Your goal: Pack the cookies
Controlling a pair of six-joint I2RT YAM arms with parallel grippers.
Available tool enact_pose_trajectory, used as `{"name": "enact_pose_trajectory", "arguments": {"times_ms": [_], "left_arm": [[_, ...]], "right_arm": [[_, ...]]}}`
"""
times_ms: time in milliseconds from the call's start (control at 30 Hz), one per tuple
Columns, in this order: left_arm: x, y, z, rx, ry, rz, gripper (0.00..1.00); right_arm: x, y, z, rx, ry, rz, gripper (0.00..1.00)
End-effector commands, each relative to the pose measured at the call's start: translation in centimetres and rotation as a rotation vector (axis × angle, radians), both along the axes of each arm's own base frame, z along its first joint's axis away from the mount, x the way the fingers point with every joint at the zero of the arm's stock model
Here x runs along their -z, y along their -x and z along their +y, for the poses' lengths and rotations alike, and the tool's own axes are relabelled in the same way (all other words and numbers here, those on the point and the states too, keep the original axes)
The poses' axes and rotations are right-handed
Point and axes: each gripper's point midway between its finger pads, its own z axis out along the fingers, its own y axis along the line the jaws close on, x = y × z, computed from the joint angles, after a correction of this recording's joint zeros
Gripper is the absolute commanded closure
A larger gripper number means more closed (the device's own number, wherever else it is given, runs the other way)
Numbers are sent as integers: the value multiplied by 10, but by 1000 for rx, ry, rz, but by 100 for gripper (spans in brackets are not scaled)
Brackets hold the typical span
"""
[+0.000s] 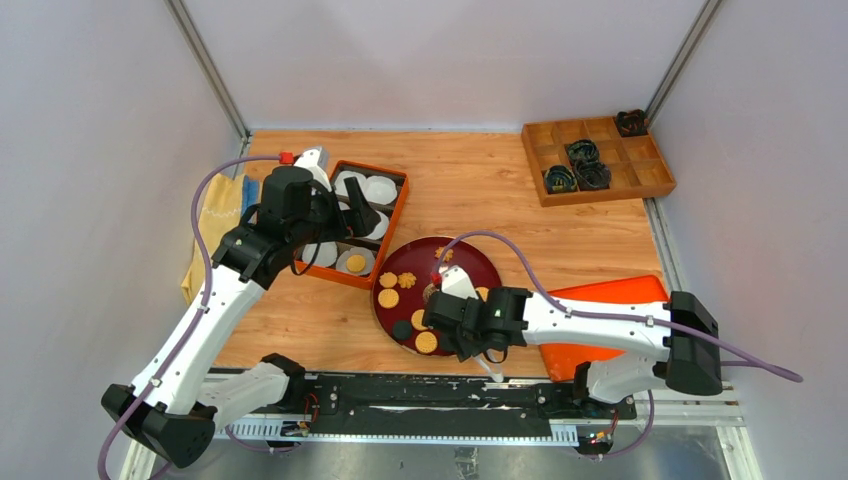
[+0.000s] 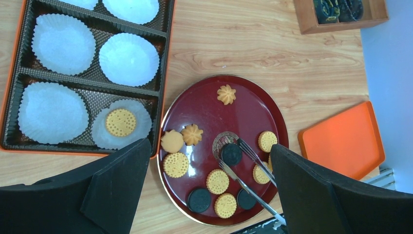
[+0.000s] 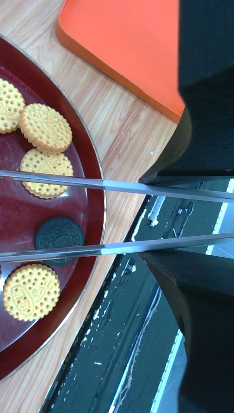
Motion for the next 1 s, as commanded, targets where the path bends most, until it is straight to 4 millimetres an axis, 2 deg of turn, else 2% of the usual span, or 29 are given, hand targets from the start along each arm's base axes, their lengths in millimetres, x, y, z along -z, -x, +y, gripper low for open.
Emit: {"name": "enact_pose_trajectory", "arguments": {"times_ms": [0, 67, 133, 233, 300, 500, 667, 767, 967], "left_arm": [[-5, 0, 1, 5, 6, -26, 0], [-6, 1, 1, 5, 7, -27, 0], [-6, 1, 2, 8, 6, -28, 0], [-4, 2, 0, 13, 8, -22, 0], [-4, 2, 1, 10, 10, -22, 0], [-5, 0, -1, 13, 14, -20, 0], [-11, -1, -1, 12, 16, -36, 0], [-14, -2, 0, 11, 14, -44, 1], [-11, -3, 2, -2, -3, -32, 5]], "right_arm": [[-8, -1, 13, -22, -38, 17, 75], [-8, 1, 14, -25, -39, 25, 80], [-9, 1, 13, -15, -43, 29, 81], [-9, -1, 2, 32, -5, 16, 69], [-7, -1, -4, 50, 9, 21, 68], [-7, -1, 1, 29, -4, 36, 84], [-16, -7, 16, -11, -32, 19, 95], [-20, -8, 25, -42, -42, 24, 100], [-14, -4, 38, -66, -82, 67, 100]]}}
